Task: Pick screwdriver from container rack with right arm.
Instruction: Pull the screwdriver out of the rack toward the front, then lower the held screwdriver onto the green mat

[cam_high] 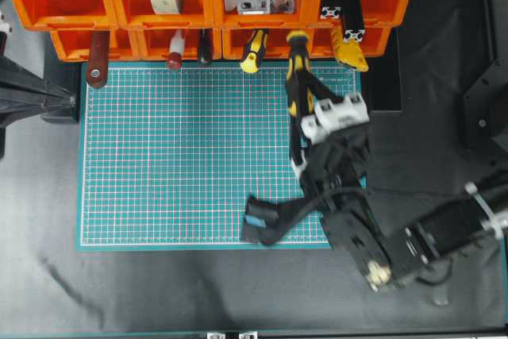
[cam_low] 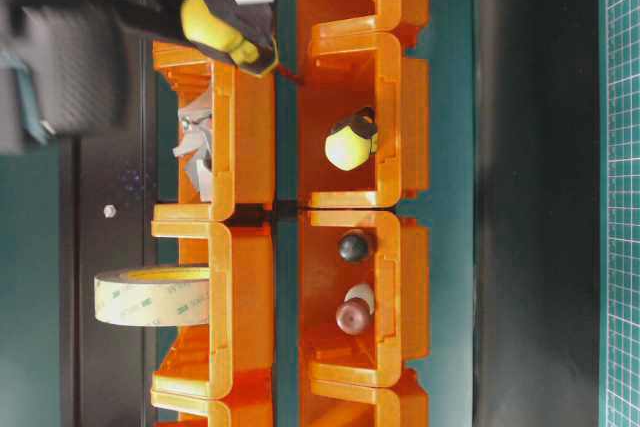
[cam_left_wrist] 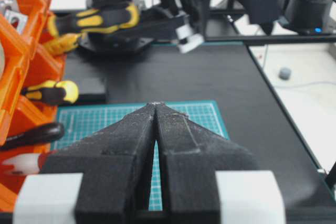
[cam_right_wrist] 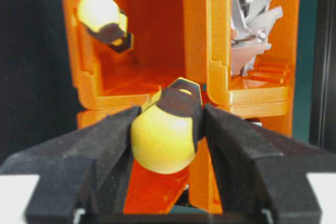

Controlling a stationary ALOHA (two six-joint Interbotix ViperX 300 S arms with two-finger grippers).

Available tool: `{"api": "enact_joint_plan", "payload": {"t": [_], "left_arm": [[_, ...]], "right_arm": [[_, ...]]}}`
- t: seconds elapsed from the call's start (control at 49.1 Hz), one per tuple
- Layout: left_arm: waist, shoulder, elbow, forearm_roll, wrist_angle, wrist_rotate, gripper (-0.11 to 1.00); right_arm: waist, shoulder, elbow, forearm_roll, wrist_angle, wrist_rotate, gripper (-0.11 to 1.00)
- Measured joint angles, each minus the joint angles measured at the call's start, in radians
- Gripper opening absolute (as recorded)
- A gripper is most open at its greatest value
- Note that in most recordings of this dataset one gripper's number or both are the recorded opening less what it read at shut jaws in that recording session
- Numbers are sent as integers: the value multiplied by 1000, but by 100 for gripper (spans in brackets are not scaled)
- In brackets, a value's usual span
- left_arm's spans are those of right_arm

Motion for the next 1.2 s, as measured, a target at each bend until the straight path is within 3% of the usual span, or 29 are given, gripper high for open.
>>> {"api": "enact_joint_plan", "payload": {"t": [0.163,0.387,0.571,0.754,0.876,1.202], "left_arm": [[-2,0,0,0,8,-8,0],[-3,-12,0,0,55,-34,0],[-6,-57,0,-2,54,-34,0],[-6,-109,-5,0,61,-34,0],[-8,-137,-15,0,64,-34,0],[-9,-156,-28,0,69,-54,0]], "right_arm": [[107,2,-40,0,15,-44,41],[259,48,-141,0,80,-198,41],[313,81,-230,0,97,-281,41],[348,117,-278,9,86,-285,41],[359,130,-273,51,35,-279,41],[328,167,-161,146,-285,-268,41]]}}
